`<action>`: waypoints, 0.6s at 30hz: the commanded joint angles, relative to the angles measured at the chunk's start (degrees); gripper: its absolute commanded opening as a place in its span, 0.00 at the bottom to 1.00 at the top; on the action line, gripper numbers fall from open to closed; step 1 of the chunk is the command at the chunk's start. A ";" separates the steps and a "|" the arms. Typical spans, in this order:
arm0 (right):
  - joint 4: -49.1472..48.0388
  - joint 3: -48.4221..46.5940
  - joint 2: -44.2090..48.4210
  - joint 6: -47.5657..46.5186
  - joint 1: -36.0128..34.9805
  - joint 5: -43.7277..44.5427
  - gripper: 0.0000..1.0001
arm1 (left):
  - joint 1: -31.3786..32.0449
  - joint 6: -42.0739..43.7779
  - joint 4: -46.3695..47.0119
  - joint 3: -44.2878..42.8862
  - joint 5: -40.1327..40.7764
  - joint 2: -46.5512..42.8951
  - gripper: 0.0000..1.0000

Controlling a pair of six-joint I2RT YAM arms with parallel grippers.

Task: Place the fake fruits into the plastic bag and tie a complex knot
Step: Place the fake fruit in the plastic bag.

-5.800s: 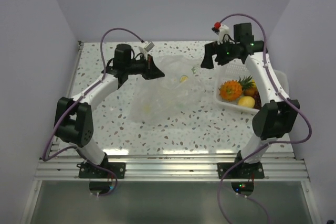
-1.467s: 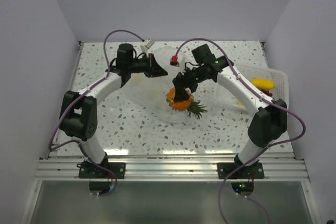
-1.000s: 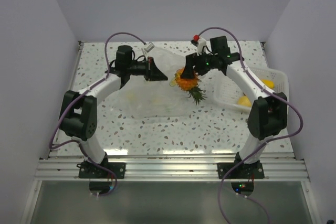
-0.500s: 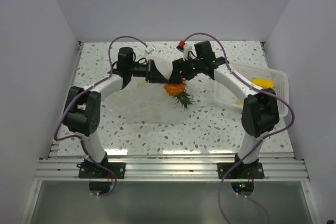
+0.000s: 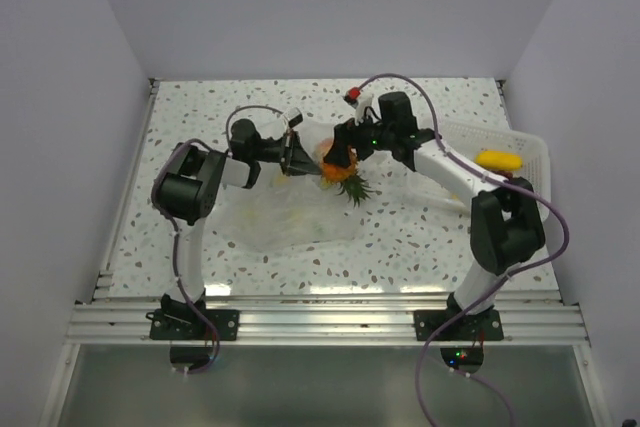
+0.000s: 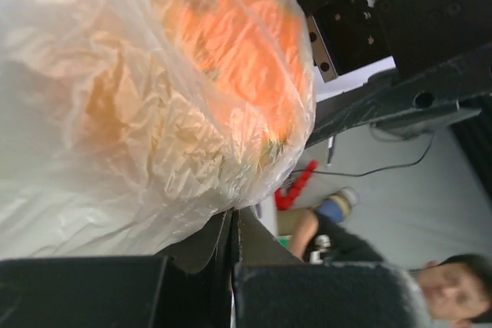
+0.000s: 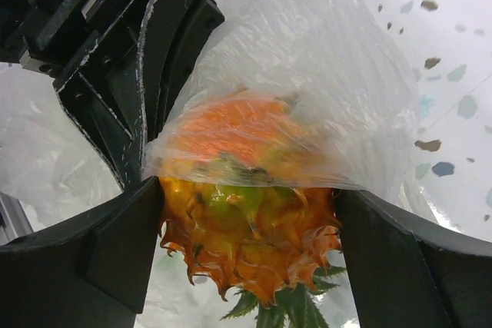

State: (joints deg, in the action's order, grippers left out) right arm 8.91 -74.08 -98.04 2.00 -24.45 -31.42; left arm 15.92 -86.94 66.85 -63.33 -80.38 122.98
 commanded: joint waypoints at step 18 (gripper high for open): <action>-14.63 -0.36 -9.99 37.20 -1.31 0.92 0.93 | -2.47 -15.63 41.78 -2.41 -3.73 2.79 0.00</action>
State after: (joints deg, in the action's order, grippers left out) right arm -3.51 -73.97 -110.45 32.64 -25.52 -28.93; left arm 13.89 -101.54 72.62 -64.66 -82.61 129.16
